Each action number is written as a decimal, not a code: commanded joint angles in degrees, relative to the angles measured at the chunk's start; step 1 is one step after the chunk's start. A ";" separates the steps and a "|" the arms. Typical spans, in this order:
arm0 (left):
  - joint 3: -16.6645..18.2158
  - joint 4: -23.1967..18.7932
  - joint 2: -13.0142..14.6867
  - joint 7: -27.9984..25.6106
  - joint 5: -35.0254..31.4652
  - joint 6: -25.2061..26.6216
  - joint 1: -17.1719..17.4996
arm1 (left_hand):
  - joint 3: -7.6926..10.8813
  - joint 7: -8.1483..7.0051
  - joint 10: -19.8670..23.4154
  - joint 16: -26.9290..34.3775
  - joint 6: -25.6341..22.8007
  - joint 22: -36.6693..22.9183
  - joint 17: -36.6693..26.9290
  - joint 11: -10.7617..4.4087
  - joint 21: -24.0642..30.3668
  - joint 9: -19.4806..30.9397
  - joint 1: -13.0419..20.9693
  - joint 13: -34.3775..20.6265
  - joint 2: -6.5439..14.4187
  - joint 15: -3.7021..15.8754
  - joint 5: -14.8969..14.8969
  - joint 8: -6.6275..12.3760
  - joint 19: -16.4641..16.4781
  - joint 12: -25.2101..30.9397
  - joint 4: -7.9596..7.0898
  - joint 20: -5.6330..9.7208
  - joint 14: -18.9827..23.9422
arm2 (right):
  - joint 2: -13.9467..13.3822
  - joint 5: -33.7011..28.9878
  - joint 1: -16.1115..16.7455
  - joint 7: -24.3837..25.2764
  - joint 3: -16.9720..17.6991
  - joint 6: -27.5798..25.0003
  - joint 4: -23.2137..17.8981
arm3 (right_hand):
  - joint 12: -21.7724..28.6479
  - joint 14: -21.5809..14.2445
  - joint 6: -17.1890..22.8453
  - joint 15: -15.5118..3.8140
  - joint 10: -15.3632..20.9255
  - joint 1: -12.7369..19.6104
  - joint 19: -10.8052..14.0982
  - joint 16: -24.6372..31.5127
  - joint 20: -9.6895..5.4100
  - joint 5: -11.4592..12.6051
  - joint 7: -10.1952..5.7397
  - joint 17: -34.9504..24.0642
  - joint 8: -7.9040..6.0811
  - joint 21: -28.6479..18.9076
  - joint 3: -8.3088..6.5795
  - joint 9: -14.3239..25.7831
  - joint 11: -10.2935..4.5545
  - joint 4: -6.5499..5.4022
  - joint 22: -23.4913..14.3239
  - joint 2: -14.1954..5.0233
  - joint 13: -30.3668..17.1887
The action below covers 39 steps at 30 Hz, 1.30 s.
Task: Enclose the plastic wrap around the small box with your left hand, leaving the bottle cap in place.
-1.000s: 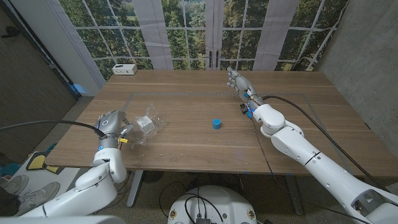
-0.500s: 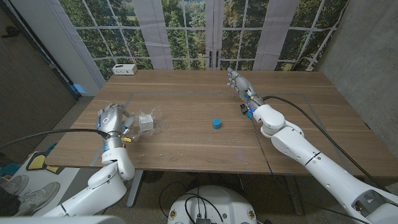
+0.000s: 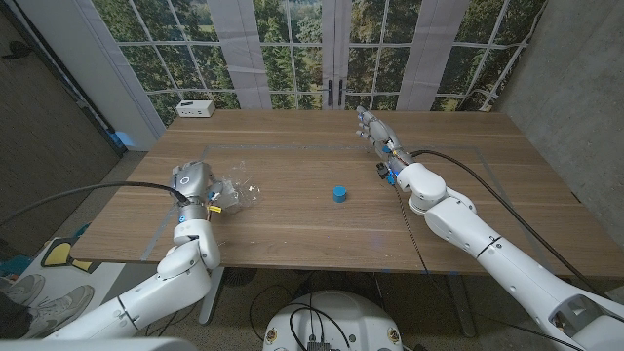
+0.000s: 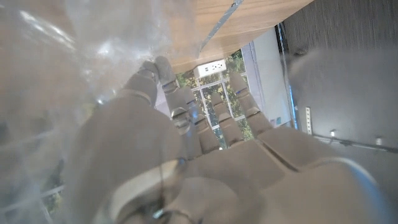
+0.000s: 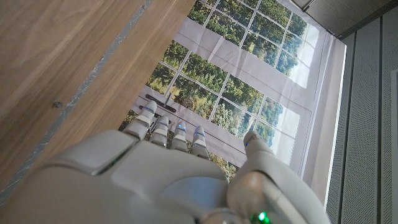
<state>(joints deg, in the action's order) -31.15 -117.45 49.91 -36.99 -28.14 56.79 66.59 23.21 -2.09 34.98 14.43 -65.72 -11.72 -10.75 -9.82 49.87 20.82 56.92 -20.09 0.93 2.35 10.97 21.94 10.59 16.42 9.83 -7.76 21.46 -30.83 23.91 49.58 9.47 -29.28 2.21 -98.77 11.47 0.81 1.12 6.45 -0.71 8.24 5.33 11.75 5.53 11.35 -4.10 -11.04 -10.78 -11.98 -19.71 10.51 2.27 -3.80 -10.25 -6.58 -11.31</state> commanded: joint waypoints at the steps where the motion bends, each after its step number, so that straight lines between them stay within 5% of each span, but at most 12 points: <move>1: -10.50 4.04 1.04 6.45 -6.45 5.80 -8.24 | -0.47 -0.37 -0.04 0.08 -0.18 -0.13 -0.23 -0.28 0.29 0.13 0.72 -0.34 0.16 4.81 -0.34 -0.02 0.14 0.11 -0.24 0.71 0.43 | 0.33 0.66 -0.95 -0.85 -0.14 -0.05 1.53 | 0.07 -0.54 0.24 0.17 -0.21 -0.15 0.41 0.01 0.08 -0.17 0.09 -0.24 -0.30 0.05 -0.59 0.22 0.56 -0.01 -0.16 0.52 -0.15; 6: -18.05 5.77 2.59 12.10 -13.13 8.37 -12.89 | -0.91 -0.69 0.44 0.22 -0.49 -0.11 -0.29 -0.90 0.53 -0.15 0.88 -0.50 -0.10 5.32 -0.44 -0.01 0.24 0.25 -0.32 1.20 0.75 | 0.66 0.25 -1.55 -1.11 -0.30 0.97 2.61 | 0.07 -0.60 0.27 0.19 -0.19 -0.15 0.43 0.01 0.09 -0.17 0.06 -0.24 -0.30 0.05 -0.60 0.22 0.48 0.00 -0.16 0.53 -0.15; 12: -12.25 5.23 2.35 6.14 -9.95 2.19 -8.27 | -3.23 -5.91 -1.72 0.07 5.78 0.09 -0.46 -1.56 1.26 1.20 2.79 -1.37 -2.98 6.23 -0.76 -0.81 0.14 -0.79 -0.25 2.27 0.81 | 0.76 0.79 -2.23 -1.83 -0.26 0.76 3.57 | 0.08 -0.64 0.29 0.24 -0.18 -0.14 0.46 0.00 0.14 -0.17 0.11 -0.23 -0.30 0.04 -0.61 0.22 0.53 0.02 -0.16 0.53 -0.15; 21: -6.89 2.89 2.82 0.77 -8.99 -2.10 -3.15 | -5.58 -7.66 -6.02 -1.01 15.22 0.32 -0.81 -0.88 1.41 1.77 1.99 -2.45 -4.26 5.14 0.04 -3.02 -0.88 -2.26 -1.36 2.42 -1.18 | 0.80 0.81 -2.29 -1.76 -0.02 1.44 3.96 | 0.05 -0.76 0.20 0.22 -0.25 -0.15 0.55 0.02 0.11 -0.17 0.07 -0.23 -0.26 0.02 -0.62 0.22 0.58 0.03 -0.15 0.56 -0.16; 27: -1.40 1.18 2.76 -6.51 -6.87 -8.98 2.22 | -7.05 -8.33 -6.69 -1.25 16.01 0.41 -0.93 -0.84 1.45 2.09 0.29 -2.80 -5.50 5.12 0.30 -2.72 -0.94 -2.36 -1.96 2.69 -1.59 | 0.47 0.90 -2.09 -1.85 0.11 1.34 3.59 | 0.04 -0.74 0.20 0.21 -0.28 -0.16 0.57 -0.01 0.08 -0.17 0.06 -0.23 -0.26 0.02 -0.63 0.23 0.52 0.03 -0.15 0.55 -0.16; 35: 2.01 -3.21 4.77 -3.40 -6.11 -8.65 6.15 | -8.49 -8.04 -7.64 -1.67 15.74 0.49 -1.21 -0.22 1.10 2.36 -2.31 -3.21 -6.10 4.34 0.94 -1.93 -1.95 -2.46 -3.06 2.21 -2.56 | 0.12 0.89 -1.45 -1.84 0.23 1.73 2.69 | 0.05 -0.74 0.24 0.07 -0.25 -0.20 0.55 -0.03 -0.05 -0.16 0.01 -0.25 -0.27 0.04 -0.65 0.23 0.48 0.00 -0.15 0.52 -0.16; 39: 5.95 -4.31 4.16 -6.39 -3.91 -11.21 9.89 | -8.66 -7.93 -7.83 -1.80 15.66 0.51 -1.30 -0.10 0.99 2.35 -2.75 -3.31 -5.98 3.98 1.14 -1.77 -2.25 -2.47 -3.27 2.00 -2.92 | -0.17 0.82 -0.84 -1.31 0.39 1.44 1.58 | 0.05 -0.73 0.28 0.09 -0.27 -0.23 0.55 -0.04 -0.10 -0.16 0.01 -0.26 -0.28 0.04 -0.65 0.23 0.42 -0.03 -0.15 0.51 -0.16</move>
<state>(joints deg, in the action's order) -32.12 -117.99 53.52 -40.02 -34.95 49.70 69.48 14.64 -10.33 27.30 12.76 -49.85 -11.18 -11.88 -10.13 50.97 23.00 54.76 -23.28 -5.27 2.36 11.69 19.73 8.64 13.97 6.72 -5.65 18.95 -30.32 24.75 47.69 7.79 -29.22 3.71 -95.38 11.48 0.20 1.32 6.45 -1.03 8.24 5.33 11.75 5.53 11.35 -3.89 -11.04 -10.78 -11.98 -19.94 10.51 2.57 -3.56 -10.25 -6.58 -11.31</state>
